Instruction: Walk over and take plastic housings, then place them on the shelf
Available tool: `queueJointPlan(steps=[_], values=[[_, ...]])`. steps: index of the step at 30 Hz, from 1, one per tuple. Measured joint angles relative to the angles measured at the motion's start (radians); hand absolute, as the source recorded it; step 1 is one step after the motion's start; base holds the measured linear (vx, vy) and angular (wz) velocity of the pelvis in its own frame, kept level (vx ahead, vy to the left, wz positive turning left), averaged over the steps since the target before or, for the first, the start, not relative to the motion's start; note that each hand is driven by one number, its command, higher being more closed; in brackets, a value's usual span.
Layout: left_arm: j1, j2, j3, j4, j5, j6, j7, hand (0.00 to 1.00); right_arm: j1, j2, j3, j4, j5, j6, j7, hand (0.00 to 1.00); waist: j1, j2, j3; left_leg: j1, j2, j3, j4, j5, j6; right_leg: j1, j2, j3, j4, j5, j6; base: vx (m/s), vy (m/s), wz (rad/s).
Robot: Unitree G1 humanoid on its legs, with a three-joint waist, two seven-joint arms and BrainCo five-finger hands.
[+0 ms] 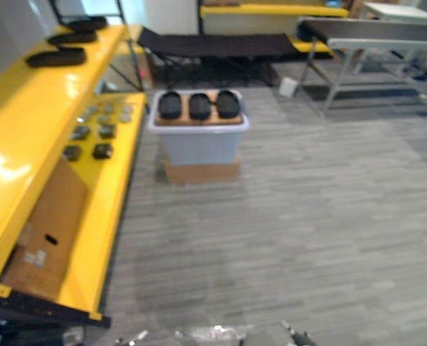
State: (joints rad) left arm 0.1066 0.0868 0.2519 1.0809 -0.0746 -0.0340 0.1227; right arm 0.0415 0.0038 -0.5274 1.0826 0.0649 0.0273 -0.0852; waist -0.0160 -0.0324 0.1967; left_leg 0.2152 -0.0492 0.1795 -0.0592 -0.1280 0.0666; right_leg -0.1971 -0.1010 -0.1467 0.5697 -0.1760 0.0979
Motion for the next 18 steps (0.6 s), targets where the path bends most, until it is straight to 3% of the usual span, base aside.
queueJointPlan(steps=[3,4,5,7,8,9,11,12,13,15,16,18], values=[[-0.043,-0.009,0.004,0.0,0.013,0.005,-0.001,0.0,0.014,-0.004,-0.018,0.003,0.004,0.001,0.001,0.0,-0.01,0.02,0.014,-0.005,0.031,-0.002,0.001,-0.007,-0.012,-0.018,0.035,-0.017,-0.3,0.067,0.006,0.25,0.025,-0.02],[-0.049,-0.014,0.009,0.0,0.013,0.005,-0.003,0.0,0.015,-0.004,-0.021,0.005,0.004,0.005,0.003,0.0,-0.023,0.023,0.016,-0.003,0.037,-0.007,0.002,-0.017,-0.028,-0.029,0.038,-0.017,-0.402,0.143,0.011,0.27,-0.025,0.1],[-0.053,-0.015,0.012,0.0,0.012,0.005,-0.008,0.0,0.015,-0.003,-0.021,0.005,0.002,0.008,0.006,0.0,-0.028,0.022,0.016,0.0,0.037,-0.008,0.003,-0.024,-0.039,-0.038,0.034,-0.016,-0.428,0.167,0.013,0.34,-0.07,0.12],[-0.063,-0.026,0.039,-0.001,0.005,0.004,-0.02,0.0,0.042,0.004,-0.037,0.005,0.0,0.014,0.022,0.0,-0.032,0.016,0.016,0.034,0.04,-0.028,0.023,-0.073,-0.103,-0.052,0.027,-0.003,-0.458,0.209,-0.003,0.34,-0.144,0.26],[-0.064,-0.035,0.063,-0.007,0.003,0.001,-0.021,0.0,0.057,0.007,-0.049,0.003,-0.001,0.013,0.026,0.0,-0.036,0.017,0.016,0.047,0.049,-0.041,0.043,-0.109,-0.116,-0.051,0.027,0.013,-0.432,0.202,-0.013,0.38,-0.221,0.56],[-0.057,-0.048,0.101,-0.02,0.0,-0.002,-0.022,0.0,0.076,0.012,-0.087,0.005,0.0,0.014,0.033,0.0,-0.042,0.026,0.016,0.048,0.076,-0.068,0.092,-0.168,-0.111,-0.064,0.037,0.007,-0.344,0.21,-0.053,0.38,-0.289,0.71],[-0.032,-0.063,0.146,-0.036,-0.009,-0.004,-0.023,0.0,0.108,0.008,-0.13,0.005,-0.001,0.014,0.043,0.0,-0.056,0.057,0.005,0.036,0.144,-0.111,0.198,-0.237,-0.15,-0.06,0.072,-0.042,-0.241,0.147,-0.095,0.42,-0.327,0.69],[-0.024,-0.078,0.182,-0.039,-0.022,-0.004,-0.028,0.0,0.122,0.008,-0.162,0.013,-0.001,0.015,0.043,0.0,-0.052,0.068,0.001,-0.044,0.18,-0.123,0.383,-0.241,-0.163,-0.042,0.092,-0.071,-0.224,0.102,-0.113,0.47,-0.359,0.49],[-0.019,-0.1,0.22,-0.04,-0.037,-0.003,-0.031,0.0,0.124,0.013,-0.177,0.019,-0.001,0.018,0.043,0.0,-0.048,0.072,0.004,-0.153,0.212,-0.131,0.624,-0.204,-0.195,-0.007,0.108,-0.083,-0.248,0.089,-0.132,0.47,-0.353,0.31],[-0.007,-0.117,0.255,-0.04,-0.045,-0.001,-0.037,0.0,0.122,-0.002,-0.181,0.02,-0.001,0.021,0.043,0.0,-0.033,0.092,0.02,-0.26,0.275,-0.121,0.905,-0.163,-0.22,0.093,0.157,-0.09,-0.33,0.092,-0.146,0.48,-0.331,-0.01],[0.006,-0.115,0.256,-0.041,-0.045,-0.001,-0.038,0.0,0.121,-0.008,-0.179,0.023,0.0,0.022,0.042,0.0,-0.023,0.089,0.022,-0.289,0.303,-0.083,0.996,-0.162,-0.222,0.178,0.174,-0.083,-0.392,0.099,-0.16,0.52,-0.298,-0.18],[0.01,-0.114,0.266,-0.041,-0.045,-0.002,-0.039,0.0,0.103,-0.013,-0.176,0.011,0.001,0.022,0.039,0.0,-0.006,0.08,0.026,-0.337,0.305,-0.024,1.025,-0.169,-0.213,0.274,0.174,-0.062,-0.473,0.1,-0.16,0.53,-0.26,-0.22]])
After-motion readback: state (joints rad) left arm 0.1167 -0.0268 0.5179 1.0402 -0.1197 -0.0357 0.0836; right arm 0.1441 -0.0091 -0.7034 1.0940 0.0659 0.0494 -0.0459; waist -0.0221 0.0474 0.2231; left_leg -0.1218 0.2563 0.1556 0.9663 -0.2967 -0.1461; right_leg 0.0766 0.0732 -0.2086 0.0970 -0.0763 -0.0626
